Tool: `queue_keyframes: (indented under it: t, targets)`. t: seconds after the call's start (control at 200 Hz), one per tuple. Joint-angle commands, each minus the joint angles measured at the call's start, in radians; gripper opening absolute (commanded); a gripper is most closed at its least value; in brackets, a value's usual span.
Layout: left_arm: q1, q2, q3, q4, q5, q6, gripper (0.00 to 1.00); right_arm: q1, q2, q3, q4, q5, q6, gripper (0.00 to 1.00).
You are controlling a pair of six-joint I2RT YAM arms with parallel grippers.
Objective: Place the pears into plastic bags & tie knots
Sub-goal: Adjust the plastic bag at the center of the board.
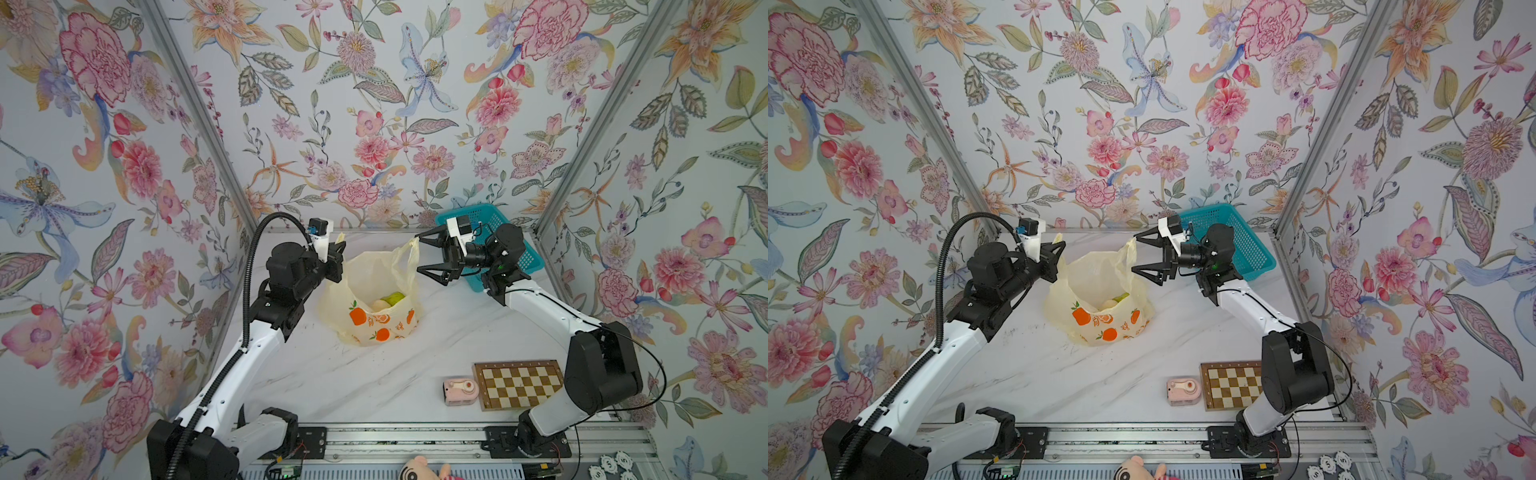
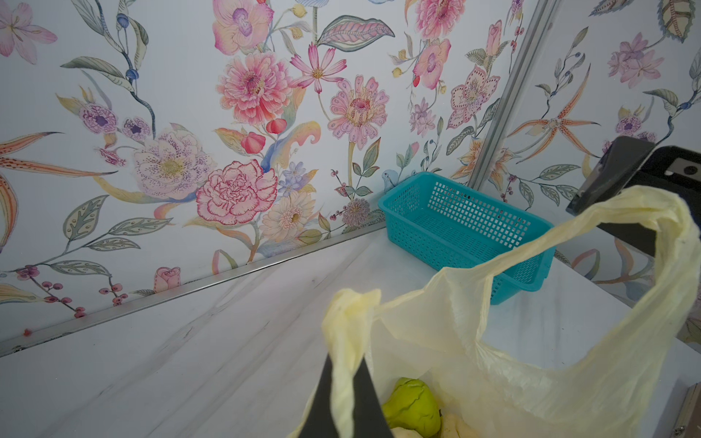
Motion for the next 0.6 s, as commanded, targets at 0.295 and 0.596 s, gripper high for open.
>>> queue_keyframes:
  t: [0.295, 0.596]
  targets:
    - [0.012, -0.014, 0.020, -0.029, 0.023, 0.004, 0.04, 0.005, 0.256, 0.147, 0.498, -0.124, 0.423, 0.84]
    - [0.012, -0.058, 0.017, -0.007, 0.069, 0.002, 0.04, -0.011, 0.265, 0.144, 0.571, -0.087, 0.529, 0.16]
